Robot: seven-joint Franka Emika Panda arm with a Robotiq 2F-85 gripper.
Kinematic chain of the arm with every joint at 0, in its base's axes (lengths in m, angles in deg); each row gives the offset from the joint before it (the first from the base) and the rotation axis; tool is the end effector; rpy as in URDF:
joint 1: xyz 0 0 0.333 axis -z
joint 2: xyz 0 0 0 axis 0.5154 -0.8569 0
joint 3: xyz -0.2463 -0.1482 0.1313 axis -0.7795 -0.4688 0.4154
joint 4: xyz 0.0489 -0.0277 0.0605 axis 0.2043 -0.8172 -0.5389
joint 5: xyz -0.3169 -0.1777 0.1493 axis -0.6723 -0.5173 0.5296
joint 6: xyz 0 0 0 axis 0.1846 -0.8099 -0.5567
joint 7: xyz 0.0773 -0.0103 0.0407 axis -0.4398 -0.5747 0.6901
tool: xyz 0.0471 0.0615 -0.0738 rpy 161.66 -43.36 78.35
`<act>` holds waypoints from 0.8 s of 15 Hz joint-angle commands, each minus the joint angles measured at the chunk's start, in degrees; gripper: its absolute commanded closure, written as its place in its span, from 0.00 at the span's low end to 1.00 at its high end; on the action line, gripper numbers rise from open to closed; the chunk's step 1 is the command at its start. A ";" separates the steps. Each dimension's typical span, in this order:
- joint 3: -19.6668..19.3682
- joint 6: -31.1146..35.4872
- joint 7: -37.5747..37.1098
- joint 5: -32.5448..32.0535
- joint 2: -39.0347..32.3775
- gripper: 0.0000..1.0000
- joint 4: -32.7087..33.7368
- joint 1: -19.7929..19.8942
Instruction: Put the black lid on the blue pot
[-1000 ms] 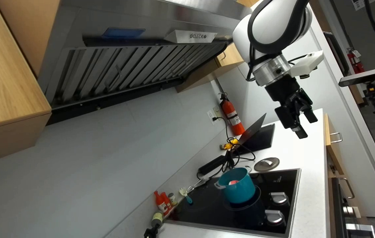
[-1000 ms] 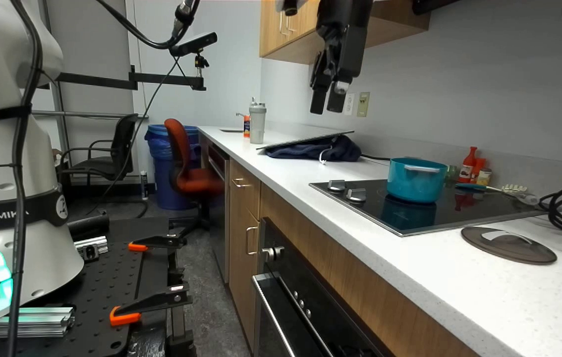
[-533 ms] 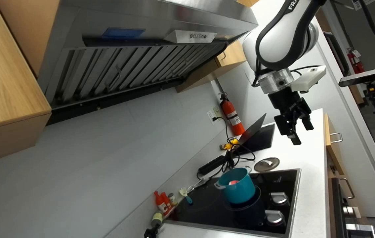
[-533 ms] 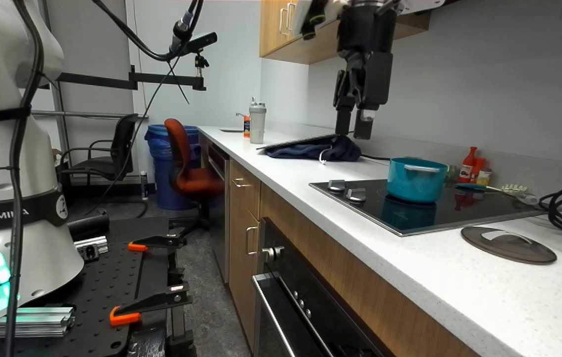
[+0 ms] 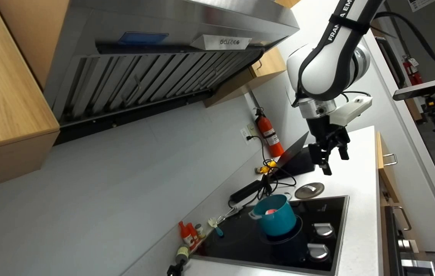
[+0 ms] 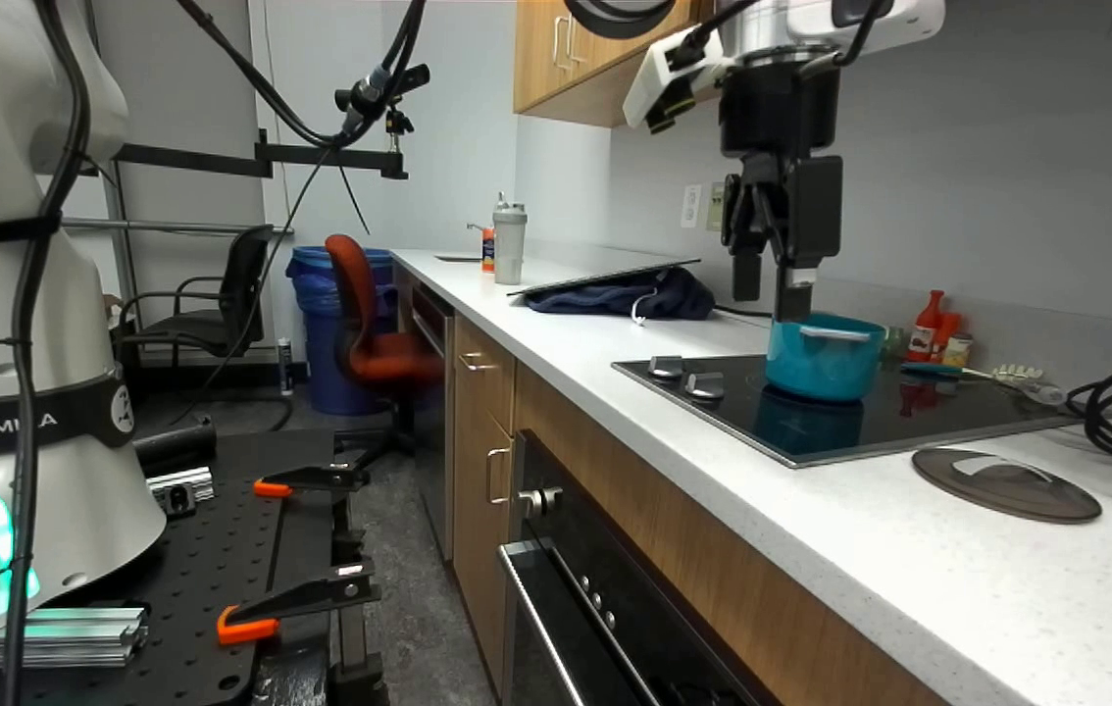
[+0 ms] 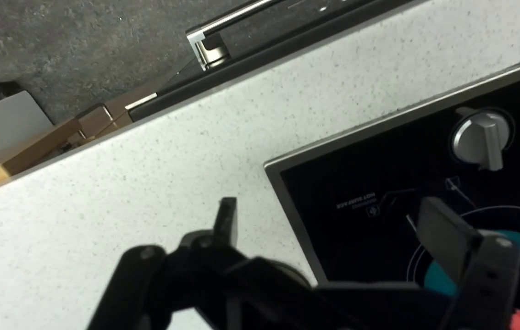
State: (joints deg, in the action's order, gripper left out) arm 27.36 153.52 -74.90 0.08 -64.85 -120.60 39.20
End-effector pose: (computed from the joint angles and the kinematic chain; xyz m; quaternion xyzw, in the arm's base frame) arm 0.5060 -0.1565 0.3753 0.9790 -0.1929 0.0646 0.0149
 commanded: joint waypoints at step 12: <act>-1.90 11.61 -5.90 1.45 -16.07 0.00 13.41 1.10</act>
State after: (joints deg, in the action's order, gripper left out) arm 25.64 164.43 -80.11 0.10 -76.70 -112.02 39.94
